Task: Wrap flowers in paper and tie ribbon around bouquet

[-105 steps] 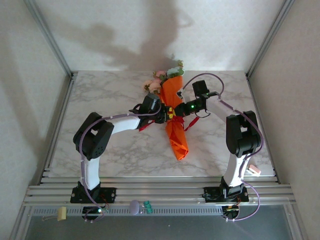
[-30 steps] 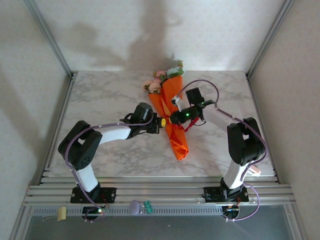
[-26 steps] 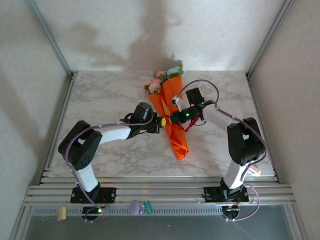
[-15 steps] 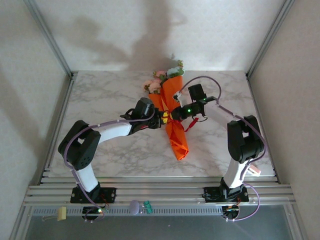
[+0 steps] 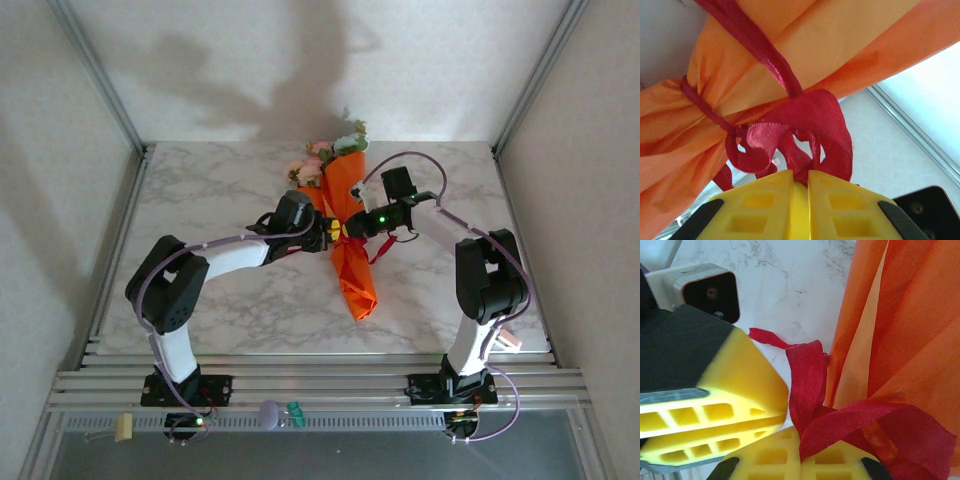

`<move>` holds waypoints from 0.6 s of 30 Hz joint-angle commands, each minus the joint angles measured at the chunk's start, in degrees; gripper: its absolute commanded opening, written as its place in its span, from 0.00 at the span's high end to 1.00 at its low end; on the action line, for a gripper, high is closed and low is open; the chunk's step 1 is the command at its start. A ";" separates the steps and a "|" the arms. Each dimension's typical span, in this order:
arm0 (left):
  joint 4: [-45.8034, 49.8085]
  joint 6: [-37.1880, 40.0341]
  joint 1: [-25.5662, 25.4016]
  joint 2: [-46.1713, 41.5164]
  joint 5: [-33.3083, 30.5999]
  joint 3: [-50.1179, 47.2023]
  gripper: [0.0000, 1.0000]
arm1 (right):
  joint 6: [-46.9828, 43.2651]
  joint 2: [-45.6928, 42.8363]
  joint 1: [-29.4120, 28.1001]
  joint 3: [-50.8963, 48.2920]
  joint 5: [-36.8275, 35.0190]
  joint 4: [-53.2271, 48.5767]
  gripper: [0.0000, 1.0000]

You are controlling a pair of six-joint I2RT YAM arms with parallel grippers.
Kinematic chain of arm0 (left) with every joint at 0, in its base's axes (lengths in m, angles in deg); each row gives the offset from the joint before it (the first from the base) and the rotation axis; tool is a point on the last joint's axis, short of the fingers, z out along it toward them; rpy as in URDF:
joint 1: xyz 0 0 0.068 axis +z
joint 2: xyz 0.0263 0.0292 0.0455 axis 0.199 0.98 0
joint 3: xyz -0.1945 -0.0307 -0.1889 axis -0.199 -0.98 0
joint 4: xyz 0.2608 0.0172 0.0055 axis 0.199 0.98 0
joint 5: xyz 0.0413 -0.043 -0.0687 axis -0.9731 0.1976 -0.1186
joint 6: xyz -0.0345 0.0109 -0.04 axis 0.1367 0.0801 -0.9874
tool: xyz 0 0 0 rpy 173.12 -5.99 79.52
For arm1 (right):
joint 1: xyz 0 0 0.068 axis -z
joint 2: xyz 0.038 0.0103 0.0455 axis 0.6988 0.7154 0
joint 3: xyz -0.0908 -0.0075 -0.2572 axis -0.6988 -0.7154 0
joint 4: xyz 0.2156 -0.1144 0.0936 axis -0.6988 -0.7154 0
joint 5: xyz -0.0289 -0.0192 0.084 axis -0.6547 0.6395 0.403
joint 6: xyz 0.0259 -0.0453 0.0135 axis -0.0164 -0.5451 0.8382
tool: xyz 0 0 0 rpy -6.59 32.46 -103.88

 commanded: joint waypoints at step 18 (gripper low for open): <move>-0.06 -4.26 -0.90 4.38 0.38 4.66 0.80 | 1.32 -0.33 1.18 0.90 1.82 0.85 1.00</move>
